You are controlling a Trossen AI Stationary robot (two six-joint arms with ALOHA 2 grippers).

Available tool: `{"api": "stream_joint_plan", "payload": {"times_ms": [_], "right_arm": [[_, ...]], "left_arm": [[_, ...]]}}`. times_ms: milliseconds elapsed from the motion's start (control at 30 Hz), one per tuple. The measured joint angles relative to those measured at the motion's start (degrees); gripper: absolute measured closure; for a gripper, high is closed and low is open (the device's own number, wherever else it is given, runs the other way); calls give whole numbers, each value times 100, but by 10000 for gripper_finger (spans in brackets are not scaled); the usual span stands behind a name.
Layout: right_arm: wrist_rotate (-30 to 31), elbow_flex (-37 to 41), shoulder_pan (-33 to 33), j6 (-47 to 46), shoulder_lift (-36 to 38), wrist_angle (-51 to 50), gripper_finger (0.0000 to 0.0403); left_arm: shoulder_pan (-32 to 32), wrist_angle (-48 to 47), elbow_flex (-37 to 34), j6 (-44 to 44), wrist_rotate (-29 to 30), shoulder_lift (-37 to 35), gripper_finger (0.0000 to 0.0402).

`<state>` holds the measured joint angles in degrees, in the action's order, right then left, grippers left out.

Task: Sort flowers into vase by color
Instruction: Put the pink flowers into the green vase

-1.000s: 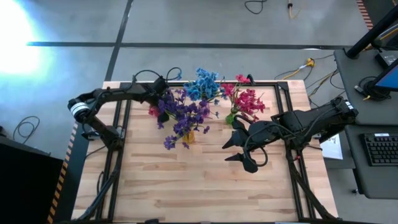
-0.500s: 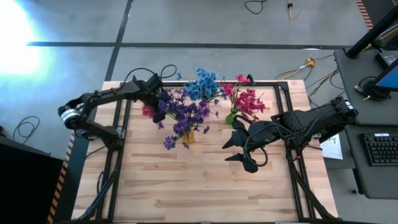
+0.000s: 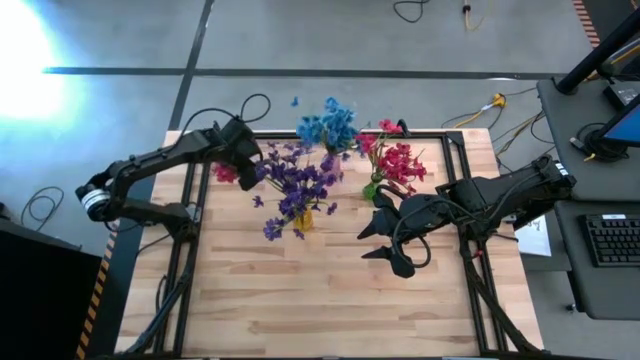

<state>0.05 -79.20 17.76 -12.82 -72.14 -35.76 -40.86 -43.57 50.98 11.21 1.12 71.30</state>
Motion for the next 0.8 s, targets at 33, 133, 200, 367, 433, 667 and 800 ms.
{"api": "stream_joint_plan", "payload": {"times_ms": [33,133,200,367,433,667,800], "right_arm": [[0,0,0,20,0,1,188],[-2,1,0,38,0,1,188],[-2,0,0,38,0,1,188],[-2,2,0,38,0,3,188],[-2,2,0,38,0,3,188],[145,2,-2,71,0,93,188],[438,-48,-2,156,0,50,188]], "left_arm": [[-2,-26,0,-14,-4,-36,377],[0,-199,0,6,-12,-128,377],[1,-342,0,9,-12,-151,377],[0,-751,0,8,-10,-172,377],[0,-901,0,-22,-8,-173,377],[3,-1455,347,-423,1050,-191,377],[0,-1697,1016,-573,1635,-203,377]]}}
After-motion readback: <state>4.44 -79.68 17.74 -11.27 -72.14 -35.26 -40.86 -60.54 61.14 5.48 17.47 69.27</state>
